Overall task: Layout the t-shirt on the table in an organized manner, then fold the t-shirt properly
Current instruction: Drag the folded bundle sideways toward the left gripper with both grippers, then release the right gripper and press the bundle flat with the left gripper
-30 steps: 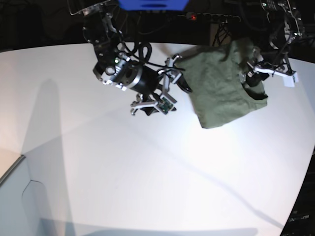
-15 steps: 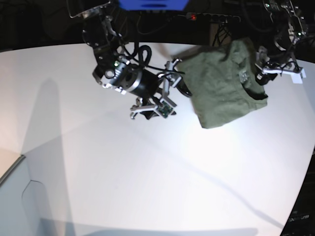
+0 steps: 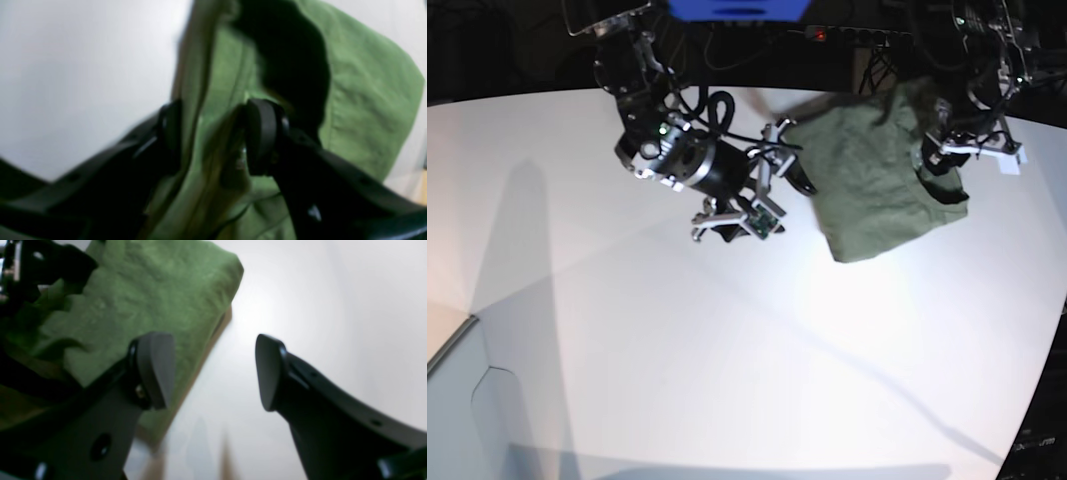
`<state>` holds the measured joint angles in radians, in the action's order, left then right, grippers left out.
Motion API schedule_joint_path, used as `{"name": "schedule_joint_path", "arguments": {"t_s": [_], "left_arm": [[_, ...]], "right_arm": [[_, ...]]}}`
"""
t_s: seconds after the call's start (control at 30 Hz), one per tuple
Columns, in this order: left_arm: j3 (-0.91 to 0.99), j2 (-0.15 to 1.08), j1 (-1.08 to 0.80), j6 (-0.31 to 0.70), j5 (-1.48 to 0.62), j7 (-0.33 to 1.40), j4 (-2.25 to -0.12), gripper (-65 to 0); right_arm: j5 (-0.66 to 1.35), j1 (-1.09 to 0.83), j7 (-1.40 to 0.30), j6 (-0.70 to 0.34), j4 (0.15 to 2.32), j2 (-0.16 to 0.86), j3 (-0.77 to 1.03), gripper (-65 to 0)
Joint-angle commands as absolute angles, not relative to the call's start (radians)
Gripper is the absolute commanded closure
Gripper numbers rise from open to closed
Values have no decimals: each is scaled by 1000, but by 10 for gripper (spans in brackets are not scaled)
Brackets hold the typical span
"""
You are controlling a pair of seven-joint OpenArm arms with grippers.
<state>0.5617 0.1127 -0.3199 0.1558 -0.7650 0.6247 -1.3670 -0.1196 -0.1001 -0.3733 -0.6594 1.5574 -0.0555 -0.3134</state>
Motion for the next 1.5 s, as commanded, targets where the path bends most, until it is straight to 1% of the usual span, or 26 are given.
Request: {"name": "schedule_joint_path", "arguments": {"t_s": [0.0, 0.17, 0.23, 0.3, 0.37, 0.4, 0.43, 0.53, 0.57, 0.7, 0.83, 1.0, 1.2, 1.27, 1.4, 1.47], "left_arm": [[565, 117, -325, 150, -757, 639, -1369, -287], [556, 119, -323, 150, -757, 639, -1369, -282], [556, 124, -323, 151, -731, 639, -1369, -259], [533, 125, -305, 153, -674, 639, -1368, -194], [504, 125, -285, 153, -616, 645, -1368, -101], [484, 125, -275, 153, -576, 648, -1366, -41], [466, 125, -265, 153, -536, 648, -1366, 0], [417, 125, -232, 154, -432, 647, -1366, -10], [395, 125, -222, 154, -401, 642, -1366, 0], [285, 143, -163, 156, -295, 641, -1366, 0], [68, 200, -74, 156, -217, 639, -1319, 0], [-242, 262, 110, 156, -209, 638, -1156, 0], [-568, 255, 340, 159, -205, 636, -1000, 0], [-670, 231, 410, 213, -206, 636, -963, 0], [-785, 174, 504, 360, -203, 636, -889, 0], [-843, 143, 538, 403, -202, 636, -849, 0]], "right_arm": [[-102, -93, -348, -662, 1572, -64, -314, -385], [-104, -93, -348, -662, 1573, -64, -312, -385], [-104, -93, -348, -662, 1573, -64, -312, -385], [-104, -91, -348, -661, 1573, -62, -312, -385], [-104, -90, -348, -661, 1575, -59, -302, -385], [-104, -90, -348, -661, 1578, -54, -286, -385], [-102, -90, -348, -661, 1581, -54, -271, -385], [-99, -81, -343, -659, 1589, -54, -214, -384], [-99, -76, -343, -659, 1593, -54, -189, -384], [-99, -68, -341, -659, 1612, -54, -70, -384], [-99, -67, -341, -659, 1629, -54, 67, -384], [-99, -54, -341, -659, 1629, -54, 245, -384], [-97, -53, -341, -659, 1629, -54, 430, -384], [-97, -53, -341, -659, 1629, -54, 481, -384], [-97, -54, -341, -659, 1629, -54, 561, -384], [-97, -56, -341, -659, 1629, -54, 604, -384]]}}
